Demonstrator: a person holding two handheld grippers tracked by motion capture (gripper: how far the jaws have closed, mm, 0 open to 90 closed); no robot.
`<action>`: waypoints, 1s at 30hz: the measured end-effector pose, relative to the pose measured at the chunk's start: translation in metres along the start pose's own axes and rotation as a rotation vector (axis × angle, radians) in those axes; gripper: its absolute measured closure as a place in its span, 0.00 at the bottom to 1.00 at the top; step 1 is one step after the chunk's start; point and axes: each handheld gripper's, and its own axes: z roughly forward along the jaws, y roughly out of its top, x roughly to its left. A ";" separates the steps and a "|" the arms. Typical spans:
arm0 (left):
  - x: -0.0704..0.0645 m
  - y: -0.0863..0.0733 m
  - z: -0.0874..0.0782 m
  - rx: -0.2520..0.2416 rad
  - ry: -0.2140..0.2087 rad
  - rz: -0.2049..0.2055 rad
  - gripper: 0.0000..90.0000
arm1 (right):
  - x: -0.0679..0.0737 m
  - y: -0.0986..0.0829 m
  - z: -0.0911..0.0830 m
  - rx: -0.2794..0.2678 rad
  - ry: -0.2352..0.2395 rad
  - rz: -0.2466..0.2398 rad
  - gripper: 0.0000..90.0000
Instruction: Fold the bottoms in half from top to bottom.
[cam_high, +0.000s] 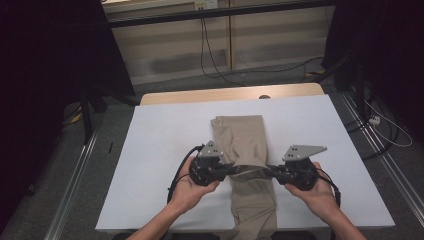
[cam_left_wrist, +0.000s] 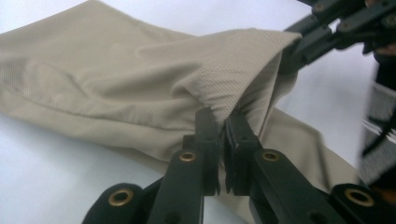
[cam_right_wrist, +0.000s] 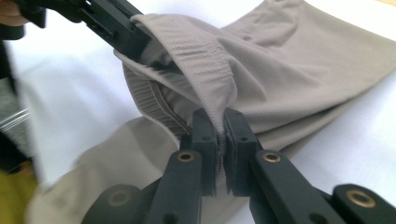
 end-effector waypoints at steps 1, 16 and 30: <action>-0.005 -0.002 -0.003 0.002 -0.013 0.004 0.95 | 0.005 -0.002 -0.005 -0.001 0.011 0.003 0.95; -0.053 -0.050 0.005 0.118 -0.082 0.033 0.95 | 0.049 -0.053 -0.015 0.105 0.070 0.000 0.94; -0.023 -0.041 -0.007 0.036 -0.023 0.018 0.31 | 0.033 -0.044 -0.027 -0.009 0.059 0.085 0.33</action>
